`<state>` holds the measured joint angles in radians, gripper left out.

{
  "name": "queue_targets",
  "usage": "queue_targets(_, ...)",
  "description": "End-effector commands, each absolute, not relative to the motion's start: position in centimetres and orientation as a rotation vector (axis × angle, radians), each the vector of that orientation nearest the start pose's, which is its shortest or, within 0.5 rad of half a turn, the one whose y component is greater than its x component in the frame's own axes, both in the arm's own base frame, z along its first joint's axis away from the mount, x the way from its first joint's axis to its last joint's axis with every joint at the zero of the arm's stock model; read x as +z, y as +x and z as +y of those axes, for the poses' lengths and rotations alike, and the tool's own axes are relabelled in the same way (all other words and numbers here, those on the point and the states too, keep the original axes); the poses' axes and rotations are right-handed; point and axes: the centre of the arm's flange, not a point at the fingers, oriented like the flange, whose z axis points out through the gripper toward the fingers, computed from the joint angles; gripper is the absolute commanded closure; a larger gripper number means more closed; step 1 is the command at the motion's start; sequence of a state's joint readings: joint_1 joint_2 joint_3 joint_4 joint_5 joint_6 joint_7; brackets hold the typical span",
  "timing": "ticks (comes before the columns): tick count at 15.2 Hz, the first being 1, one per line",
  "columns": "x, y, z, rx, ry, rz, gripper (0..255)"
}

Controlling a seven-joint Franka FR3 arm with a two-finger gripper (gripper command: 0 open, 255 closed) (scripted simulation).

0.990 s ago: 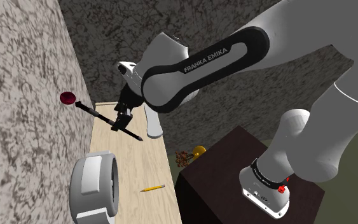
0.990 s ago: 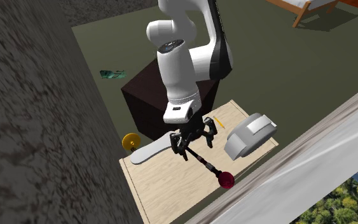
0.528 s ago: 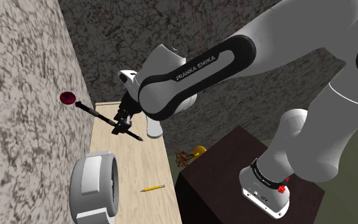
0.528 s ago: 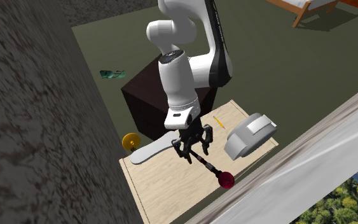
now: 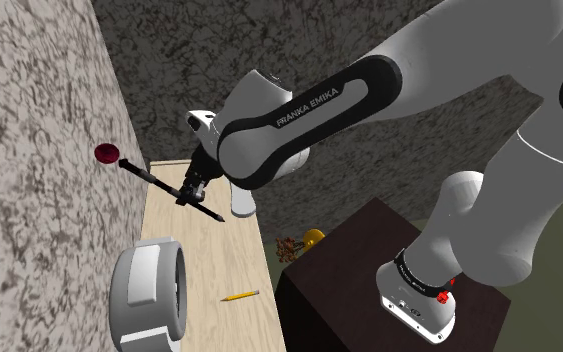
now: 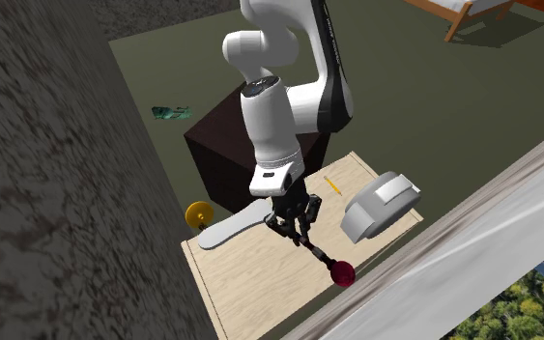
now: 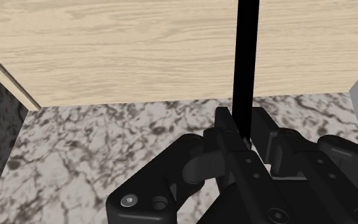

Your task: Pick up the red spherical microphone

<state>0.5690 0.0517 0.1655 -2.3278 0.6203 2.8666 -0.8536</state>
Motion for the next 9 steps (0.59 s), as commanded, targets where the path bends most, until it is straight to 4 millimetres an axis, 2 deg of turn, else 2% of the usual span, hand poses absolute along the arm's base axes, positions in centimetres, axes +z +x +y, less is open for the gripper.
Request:
queue_targets(1, 36.3, 42.6, 34.1, -0.685, -2.416, -1.364, 255)
queue_targets(9, 40.5, 42.6, 34.1, -0.685, -2.416, -1.364, 255)
